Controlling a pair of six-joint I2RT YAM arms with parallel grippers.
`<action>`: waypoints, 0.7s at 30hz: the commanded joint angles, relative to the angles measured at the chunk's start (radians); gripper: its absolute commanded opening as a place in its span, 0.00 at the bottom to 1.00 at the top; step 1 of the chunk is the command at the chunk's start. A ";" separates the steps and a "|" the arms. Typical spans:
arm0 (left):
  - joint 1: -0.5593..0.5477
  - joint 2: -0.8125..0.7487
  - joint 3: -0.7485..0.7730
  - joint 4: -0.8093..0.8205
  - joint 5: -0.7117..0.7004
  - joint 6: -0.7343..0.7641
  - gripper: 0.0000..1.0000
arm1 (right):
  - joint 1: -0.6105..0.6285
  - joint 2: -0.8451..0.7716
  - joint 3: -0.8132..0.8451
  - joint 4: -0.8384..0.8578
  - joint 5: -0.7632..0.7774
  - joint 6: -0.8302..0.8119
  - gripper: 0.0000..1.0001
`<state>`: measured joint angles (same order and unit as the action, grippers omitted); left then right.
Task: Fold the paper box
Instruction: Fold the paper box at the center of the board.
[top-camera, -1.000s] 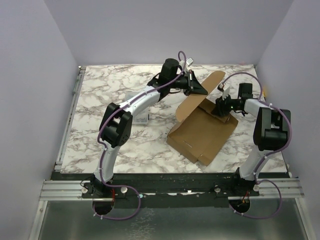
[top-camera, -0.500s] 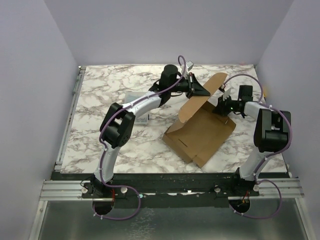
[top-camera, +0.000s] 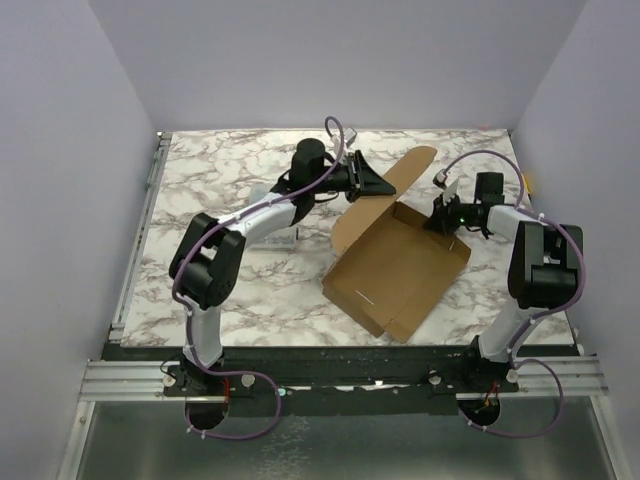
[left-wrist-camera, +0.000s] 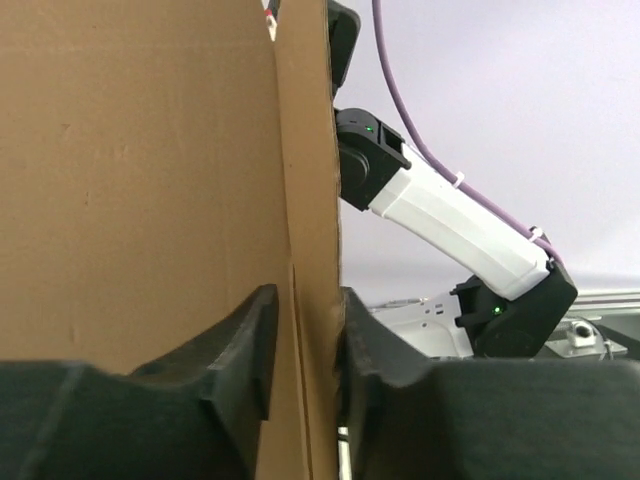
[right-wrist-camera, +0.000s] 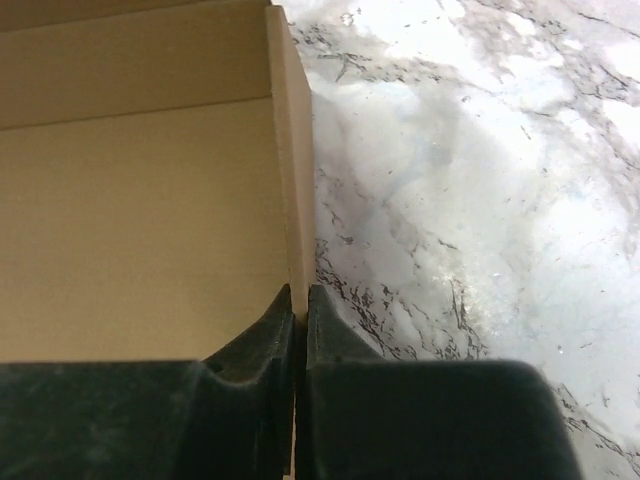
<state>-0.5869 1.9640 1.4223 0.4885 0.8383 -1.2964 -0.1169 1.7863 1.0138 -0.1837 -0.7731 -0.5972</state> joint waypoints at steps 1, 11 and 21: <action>0.044 -0.140 -0.003 -0.113 -0.061 0.223 0.41 | 0.000 -0.032 0.029 -0.059 -0.026 -0.031 0.05; 0.032 -0.401 0.200 -0.634 -0.432 1.009 0.99 | 0.008 -0.046 0.112 -0.236 -0.034 -0.185 0.03; 0.071 -0.426 0.235 -0.664 -0.506 0.983 0.99 | 0.013 -0.074 0.262 -0.502 -0.048 -0.423 0.03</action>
<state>-0.5617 1.5036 1.6783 -0.1051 0.3965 -0.2859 -0.1112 1.7542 1.2224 -0.5251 -0.7784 -0.8871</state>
